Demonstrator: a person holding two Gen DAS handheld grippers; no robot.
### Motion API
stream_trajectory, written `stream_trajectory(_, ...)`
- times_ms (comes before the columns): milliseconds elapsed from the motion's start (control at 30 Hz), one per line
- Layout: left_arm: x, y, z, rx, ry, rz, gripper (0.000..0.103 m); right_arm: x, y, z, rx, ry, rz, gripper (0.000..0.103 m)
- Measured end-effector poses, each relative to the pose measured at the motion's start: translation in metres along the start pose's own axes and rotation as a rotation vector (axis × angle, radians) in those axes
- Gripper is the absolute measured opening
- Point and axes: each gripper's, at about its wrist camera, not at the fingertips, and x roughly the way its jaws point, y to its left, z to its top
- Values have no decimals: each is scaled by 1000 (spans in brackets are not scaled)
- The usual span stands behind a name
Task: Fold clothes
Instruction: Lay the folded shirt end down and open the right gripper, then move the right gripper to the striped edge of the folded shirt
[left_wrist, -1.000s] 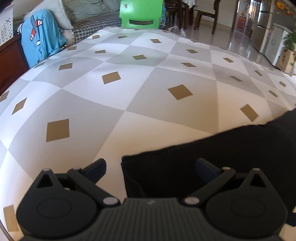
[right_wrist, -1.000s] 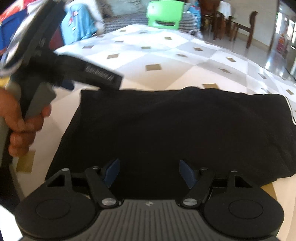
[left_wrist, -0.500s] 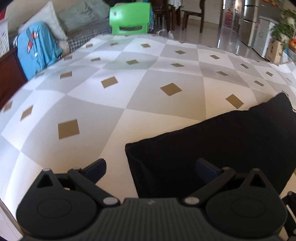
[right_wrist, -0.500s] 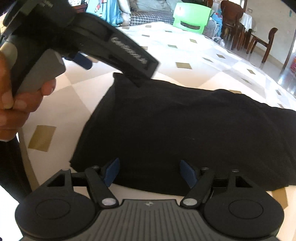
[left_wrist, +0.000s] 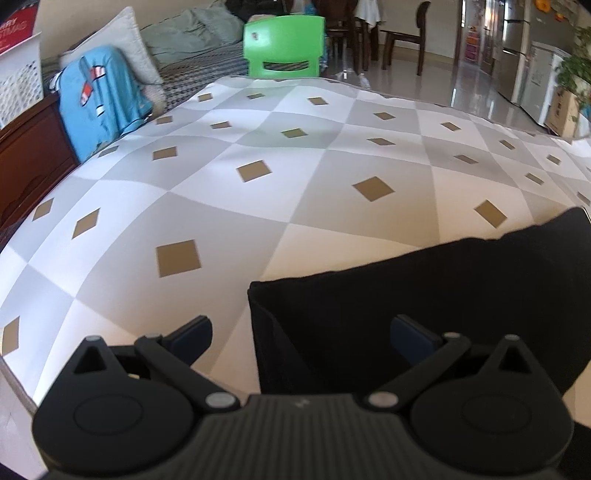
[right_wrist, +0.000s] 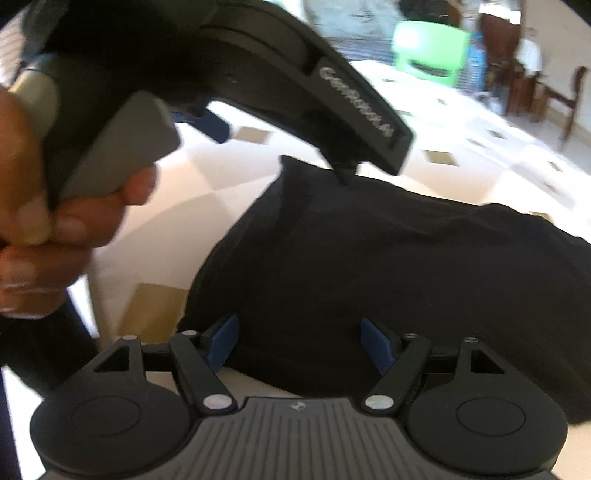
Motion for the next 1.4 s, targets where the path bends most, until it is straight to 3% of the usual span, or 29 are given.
stream_trajectory(100,-1,6,0,-21,3,9,103,-3,-7,3,-10,39,14,72)
stream_trajectory(333,0,3,-2,-30,19,-4,103,-22,-52,1,70,55,-111,72)
stream_trajectory(567,1,-25,-13,64,36,-23,103,-34,-89,-2,129,66,-182,72)
stream_trajectory(800,3,-54,-29,152,64,-24,103,-46,-94,-3,165,90,-182,72)
stream_trajectory(1033,4,-67,-37,167,91,-41,103,-65,-109,-1,132,124,-192,72)
stream_trajectory(1400,8,-77,-40,161,119,-59,103,-88,-184,7,195,125,-296,72)
